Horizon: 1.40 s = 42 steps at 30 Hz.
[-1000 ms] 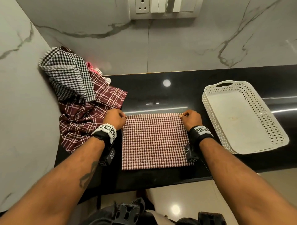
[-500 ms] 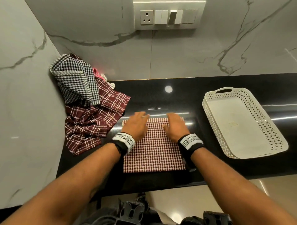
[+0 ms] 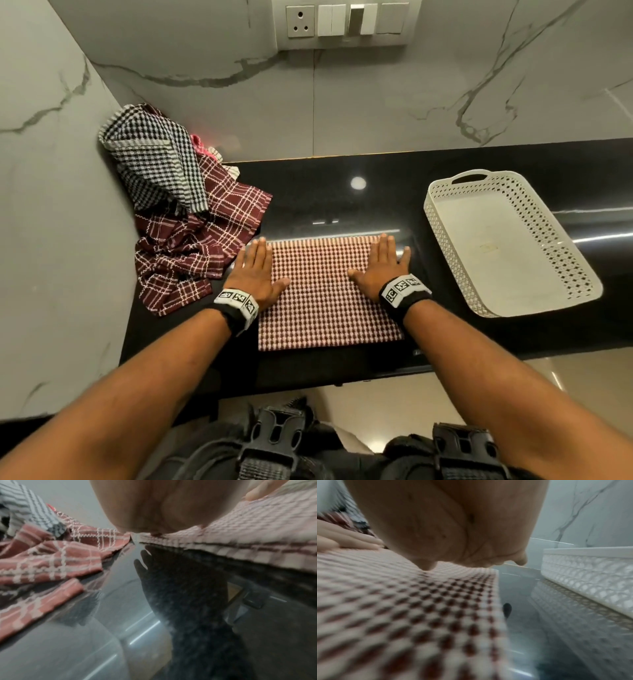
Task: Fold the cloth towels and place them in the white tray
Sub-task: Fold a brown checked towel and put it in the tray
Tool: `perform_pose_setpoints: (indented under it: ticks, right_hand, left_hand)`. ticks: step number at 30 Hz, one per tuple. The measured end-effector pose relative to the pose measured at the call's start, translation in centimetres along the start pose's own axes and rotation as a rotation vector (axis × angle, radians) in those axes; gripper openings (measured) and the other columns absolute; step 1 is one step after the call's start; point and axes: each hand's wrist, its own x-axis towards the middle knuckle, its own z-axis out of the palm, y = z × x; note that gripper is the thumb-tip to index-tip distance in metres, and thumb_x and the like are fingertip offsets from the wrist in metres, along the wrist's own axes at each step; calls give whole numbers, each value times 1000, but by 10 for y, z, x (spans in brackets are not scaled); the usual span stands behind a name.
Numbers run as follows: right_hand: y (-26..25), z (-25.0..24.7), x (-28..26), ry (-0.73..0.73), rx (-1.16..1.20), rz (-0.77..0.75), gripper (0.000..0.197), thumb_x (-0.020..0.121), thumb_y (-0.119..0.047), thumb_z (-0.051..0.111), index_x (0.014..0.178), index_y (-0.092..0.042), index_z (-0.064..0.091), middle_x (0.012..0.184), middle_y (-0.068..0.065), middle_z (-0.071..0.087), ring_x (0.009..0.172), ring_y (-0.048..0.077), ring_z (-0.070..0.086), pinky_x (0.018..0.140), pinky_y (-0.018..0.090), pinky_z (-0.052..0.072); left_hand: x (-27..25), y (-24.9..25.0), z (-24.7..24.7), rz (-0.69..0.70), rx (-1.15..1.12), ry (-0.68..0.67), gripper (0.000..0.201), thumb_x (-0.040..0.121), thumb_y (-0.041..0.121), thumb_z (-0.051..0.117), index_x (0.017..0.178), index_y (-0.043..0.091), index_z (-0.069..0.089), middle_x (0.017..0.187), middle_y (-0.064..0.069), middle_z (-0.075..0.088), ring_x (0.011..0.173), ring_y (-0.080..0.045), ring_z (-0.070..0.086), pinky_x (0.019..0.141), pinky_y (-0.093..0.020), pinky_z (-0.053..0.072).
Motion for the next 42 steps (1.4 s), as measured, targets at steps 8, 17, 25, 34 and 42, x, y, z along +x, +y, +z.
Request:
perform_pose_setpoints:
  ticks: [8, 17, 25, 34, 42]
  right_hand:
    - [-44, 39, -32, -52, -2, -298, 83, 95, -69, 18, 156, -22, -14, 161, 2, -27, 149, 24, -23, 117, 54, -15]
    - [17, 31, -51, 10, 7, -87, 86, 97, -61, 25, 157, -9, -10, 164, 12, -19, 150, 27, -20, 117, 58, -14]
    - [-27, 84, -89, 71, 77, -296, 78, 101, -58, 20, 157, -12, -9, 163, 7, -21, 150, 23, -22, 117, 52, -17]
    - [67, 108, -107, 163, 68, -368, 91, 93, -71, 15, 156, -13, -15, 162, 7, -24, 148, 21, -26, 118, 52, -17]
    - [85, 141, -150, 235, -39, -467, 101, 89, -35, 65, 158, -21, -8, 163, 6, -19, 149, 23, -21, 116, 52, -18]
  left_hand:
    - [-20, 53, 10, 197, -20, -56, 74, 99, 61, 12, 157, 21, -10, 163, -6, -21, 151, -24, -18, 123, -46, -6]
    - [-63, 27, 18, 43, -19, -36, 80, 98, 63, 16, 157, 13, -8, 163, -10, -21, 151, -26, -19, 123, -48, -8]
    - [-80, 82, 43, 136, -15, 9, 85, 87, 67, -8, 158, 20, -8, 165, -6, -17, 152, -22, -16, 123, -48, -4]
    - [-145, 61, 80, 84, -61, 103, 95, 89, 75, 6, 158, 11, -5, 164, -10, -14, 151, -22, -15, 123, -42, -8]
    - [-183, 71, 102, 56, -58, 134, 88, 91, 20, 52, 156, 13, -8, 161, -8, -18, 151, -24, -15, 120, -38, -11]
